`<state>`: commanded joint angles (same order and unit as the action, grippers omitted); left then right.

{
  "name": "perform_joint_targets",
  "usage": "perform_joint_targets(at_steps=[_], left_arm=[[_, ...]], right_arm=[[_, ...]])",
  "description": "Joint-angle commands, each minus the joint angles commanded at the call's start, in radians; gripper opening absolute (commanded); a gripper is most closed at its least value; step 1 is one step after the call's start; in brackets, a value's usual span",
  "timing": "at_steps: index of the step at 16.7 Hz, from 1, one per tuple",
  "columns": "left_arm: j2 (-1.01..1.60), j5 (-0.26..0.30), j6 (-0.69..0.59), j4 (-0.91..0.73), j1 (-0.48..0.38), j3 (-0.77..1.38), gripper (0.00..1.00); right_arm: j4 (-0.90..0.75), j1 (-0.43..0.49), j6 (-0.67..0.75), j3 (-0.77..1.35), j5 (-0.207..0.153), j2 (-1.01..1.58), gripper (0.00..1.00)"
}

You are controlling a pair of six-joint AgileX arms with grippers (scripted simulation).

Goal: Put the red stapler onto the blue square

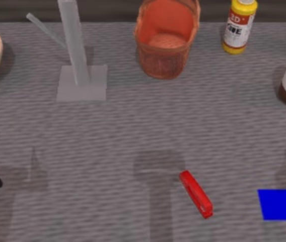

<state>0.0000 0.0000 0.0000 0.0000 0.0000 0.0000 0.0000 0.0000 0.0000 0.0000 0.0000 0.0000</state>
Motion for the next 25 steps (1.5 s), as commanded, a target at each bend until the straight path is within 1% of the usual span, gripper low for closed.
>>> perform_joint_targets(at_steps=[4,8,11,19,22,25], left_arm=[[0.000,0.000,0.000,0.000,0.000,0.000,1.00],[0.000,0.000,0.000,0.000,0.000,0.000,1.00],[0.000,0.000,0.000,0.000,0.000,0.000,1.00],[0.000,0.000,0.000,0.000,0.000,0.000,1.00],[0.000,0.000,0.000,0.000,0.000,0.000,1.00],[0.000,0.000,0.000,0.000,0.000,0.000,1.00]], right_arm=[[-0.024,0.016,0.006,0.030,-0.001,0.031,1.00],[-0.156,0.103,0.038,0.203,-0.003,0.221,1.00],[-0.307,0.199,0.073,0.397,-0.002,0.475,1.00],[-0.779,0.492,0.180,0.971,-0.005,1.277,1.00],[-0.930,0.588,0.215,1.162,-0.007,1.523,1.00],[-1.046,0.665,0.243,1.318,-0.007,1.719,1.00]])
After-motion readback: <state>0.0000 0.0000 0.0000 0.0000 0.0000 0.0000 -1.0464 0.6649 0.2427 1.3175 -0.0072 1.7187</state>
